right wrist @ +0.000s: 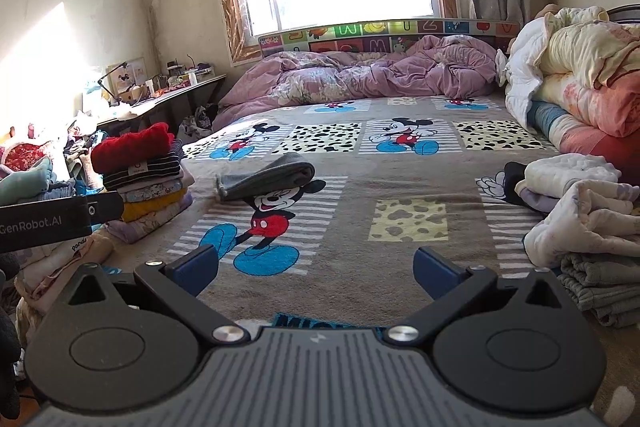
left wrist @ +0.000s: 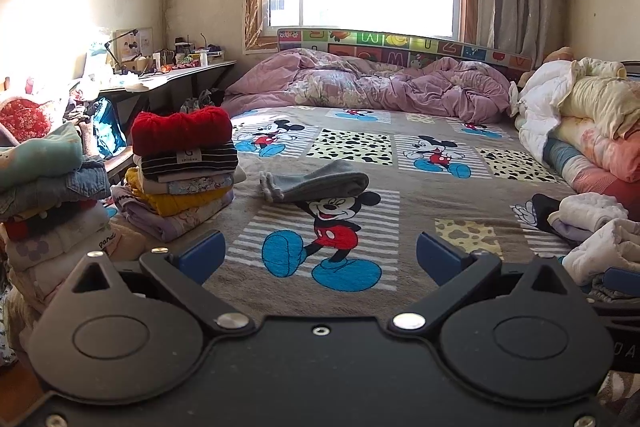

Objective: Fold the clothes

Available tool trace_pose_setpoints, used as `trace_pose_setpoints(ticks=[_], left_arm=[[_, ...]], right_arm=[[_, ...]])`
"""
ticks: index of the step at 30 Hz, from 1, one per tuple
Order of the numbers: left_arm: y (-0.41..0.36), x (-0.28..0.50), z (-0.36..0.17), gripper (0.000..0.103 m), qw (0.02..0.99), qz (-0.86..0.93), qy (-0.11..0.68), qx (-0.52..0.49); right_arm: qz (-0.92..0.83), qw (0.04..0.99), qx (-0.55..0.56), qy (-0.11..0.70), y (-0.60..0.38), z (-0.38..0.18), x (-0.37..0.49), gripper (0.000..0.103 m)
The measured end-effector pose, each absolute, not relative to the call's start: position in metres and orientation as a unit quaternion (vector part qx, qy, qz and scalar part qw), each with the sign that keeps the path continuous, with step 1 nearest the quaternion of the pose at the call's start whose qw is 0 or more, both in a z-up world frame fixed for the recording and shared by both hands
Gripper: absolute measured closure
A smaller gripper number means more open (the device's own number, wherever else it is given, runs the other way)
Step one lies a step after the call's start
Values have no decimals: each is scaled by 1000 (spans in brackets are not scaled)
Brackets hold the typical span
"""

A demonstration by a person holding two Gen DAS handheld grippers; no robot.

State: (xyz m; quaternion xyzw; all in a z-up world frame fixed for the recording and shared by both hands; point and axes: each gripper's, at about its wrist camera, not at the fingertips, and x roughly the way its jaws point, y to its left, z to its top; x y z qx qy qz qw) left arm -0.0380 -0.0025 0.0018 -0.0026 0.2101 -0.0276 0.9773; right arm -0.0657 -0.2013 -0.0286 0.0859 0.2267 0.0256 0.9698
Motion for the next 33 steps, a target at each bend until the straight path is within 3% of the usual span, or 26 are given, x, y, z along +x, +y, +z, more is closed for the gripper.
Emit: trace_pose_setpoints(ticks=[18,33], left_arm=[[-10,-50,-11,0,972,-52,230,-5],[-102,-33,-44,0,953,-133,267,54]], right_arm=[[10,969,89,231,-208,-33,-91,0],[-85,948,178,249,-294,-87,-105,0]])
